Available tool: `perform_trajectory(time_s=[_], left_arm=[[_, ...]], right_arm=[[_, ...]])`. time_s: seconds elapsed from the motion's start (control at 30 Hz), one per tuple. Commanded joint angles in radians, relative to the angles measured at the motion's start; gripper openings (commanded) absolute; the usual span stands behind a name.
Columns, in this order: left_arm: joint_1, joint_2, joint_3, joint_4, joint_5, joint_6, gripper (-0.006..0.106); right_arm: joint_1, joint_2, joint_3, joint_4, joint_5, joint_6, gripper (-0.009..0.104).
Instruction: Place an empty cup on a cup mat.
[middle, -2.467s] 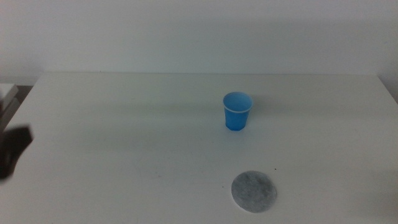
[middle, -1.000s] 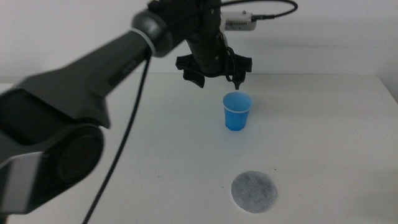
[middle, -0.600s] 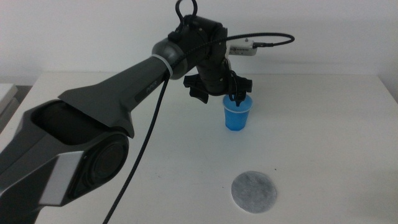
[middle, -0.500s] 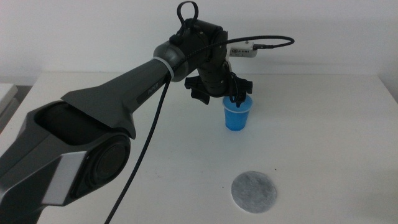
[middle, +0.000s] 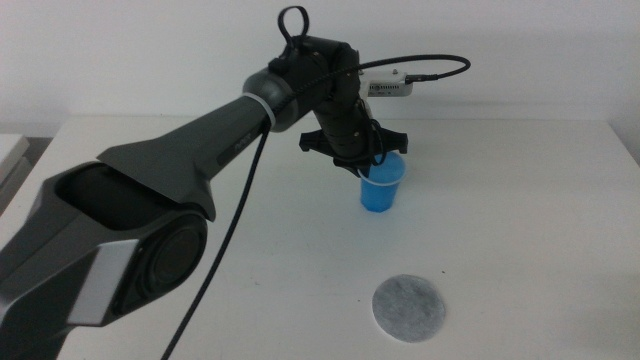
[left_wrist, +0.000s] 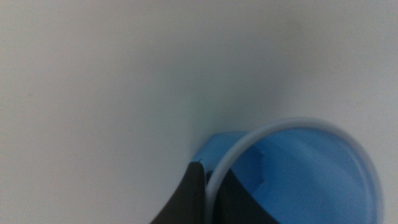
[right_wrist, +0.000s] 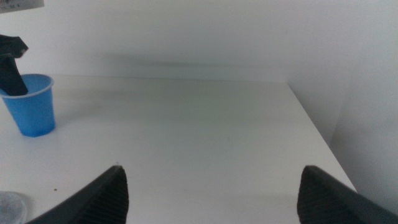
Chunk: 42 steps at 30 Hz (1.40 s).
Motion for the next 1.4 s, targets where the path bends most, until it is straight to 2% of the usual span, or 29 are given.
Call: perform_trajectory(time_s=[0.0,0.17,0.4,0.6,0.7,0.77,0.93,1.17,1.37], left_arm=[[0.012,-0.034,-0.013,-0.018,0.022,0.060,-0.002],[-0.035,-0.159,0.052,0.048,0.074,0.072,-0.002],[-0.201,-0.437,0.483,0.180,-0.114,-0.176,-0.002],[-0.240,-0.538,0.751,0.101,-0.262,-0.227,-0.002],[-0.244,-0.542,0.820,0.050,-0.306,-0.222,-0.002],[-0.248,-0.542,0.855,0.045,-0.350,-0.222,-0.002],[-0.249,-0.533,0.876,0.028,-0.384,-0.222,-0.002],[-0.249,-0.513,0.876,-0.046,-0.362,-0.203,-0.002],[-0.249,-0.513,0.876,-0.056,-0.340,-0.203,0.000]], right_arm=[[0.003,-0.005,0.003,-0.006,-0.007,-0.004,0.093],[0.003,-0.005,0.003,-0.006,-0.007,-0.004,0.093],[0.003,-0.005,0.003,-0.006,-0.007,-0.004,0.093],[0.003,-0.005,0.003,-0.006,-0.007,-0.004,0.093],[0.003,-0.005,0.003,-0.006,-0.007,-0.004,0.093],[0.003,-0.005,0.003,-0.006,-0.007,-0.004,0.093],[0.003,-0.005,0.003,-0.006,-0.007,-0.004,0.093],[0.003,-0.005,0.003,-0.006,-0.007,-0.004,0.093],[0.003,-0.005,0.003,-0.006,-0.007,-0.004,0.093]])
